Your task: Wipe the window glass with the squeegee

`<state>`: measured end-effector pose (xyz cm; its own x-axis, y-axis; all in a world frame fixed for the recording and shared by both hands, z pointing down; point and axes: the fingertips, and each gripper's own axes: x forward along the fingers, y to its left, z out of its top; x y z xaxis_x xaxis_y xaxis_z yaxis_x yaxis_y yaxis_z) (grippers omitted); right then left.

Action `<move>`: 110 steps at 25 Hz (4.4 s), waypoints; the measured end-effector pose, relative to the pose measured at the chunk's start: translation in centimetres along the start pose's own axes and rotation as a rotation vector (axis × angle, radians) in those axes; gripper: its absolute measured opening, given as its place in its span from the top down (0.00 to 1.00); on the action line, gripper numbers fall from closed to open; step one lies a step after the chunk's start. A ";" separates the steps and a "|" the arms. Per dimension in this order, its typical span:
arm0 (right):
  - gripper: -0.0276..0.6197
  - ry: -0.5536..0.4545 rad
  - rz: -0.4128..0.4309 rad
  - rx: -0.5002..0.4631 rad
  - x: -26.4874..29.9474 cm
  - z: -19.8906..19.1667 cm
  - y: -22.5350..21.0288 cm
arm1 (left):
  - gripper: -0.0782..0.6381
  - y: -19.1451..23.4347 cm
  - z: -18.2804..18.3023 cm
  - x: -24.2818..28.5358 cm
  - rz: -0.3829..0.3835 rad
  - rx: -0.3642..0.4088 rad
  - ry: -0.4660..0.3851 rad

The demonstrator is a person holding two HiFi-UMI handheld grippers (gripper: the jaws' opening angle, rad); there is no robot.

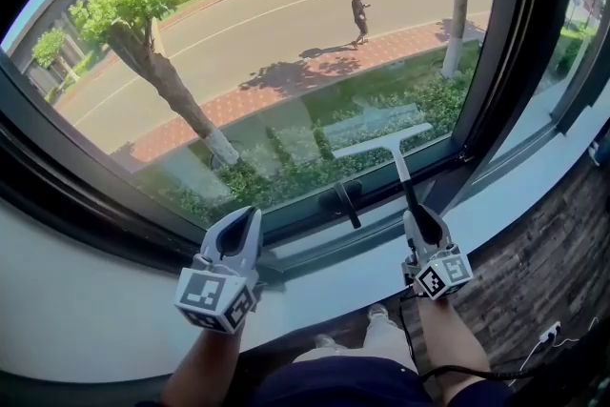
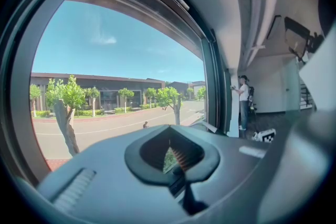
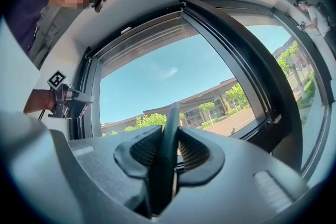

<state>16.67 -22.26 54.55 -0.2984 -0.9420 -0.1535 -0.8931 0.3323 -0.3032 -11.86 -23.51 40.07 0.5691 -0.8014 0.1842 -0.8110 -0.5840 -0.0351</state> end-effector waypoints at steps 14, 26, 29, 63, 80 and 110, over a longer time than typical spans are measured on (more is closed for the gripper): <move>0.80 0.093 -0.035 0.033 -1.4 -4.4 -1.7 | 0.90 -0.3 -0.7 0.4 0.007 0.013 0.034; 0.80 0.169 -0.061 0.039 -2.0 -7.9 -3.3 | 0.90 0.7 -1.4 -0.2 0.037 0.013 0.054; 0.80 0.204 -0.076 0.034 -2.3 -8.8 -3.8 | 0.90 1.4 -1.2 -0.5 0.050 0.010 0.045; 0.80 -0.186 -0.056 -0.143 0.3 13.6 10.4 | 0.90 3.6 -1.3 -5.6 0.005 -0.034 -0.177; 0.80 -0.587 0.191 -0.269 11.0 32.5 21.8 | 0.90 7.2 8.3 -6.4 0.130 -0.007 -0.246; 0.80 -0.630 0.203 -0.320 14.6 32.1 26.3 | 0.90 6.7 9.9 -8.2 0.120 0.065 -0.235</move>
<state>-0.41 -25.81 14.17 -0.3047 -0.6260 -0.7178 -0.9241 0.3770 0.0634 -20.65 -22.15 28.60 0.4911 -0.8692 -0.0580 -0.8687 -0.4836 -0.1071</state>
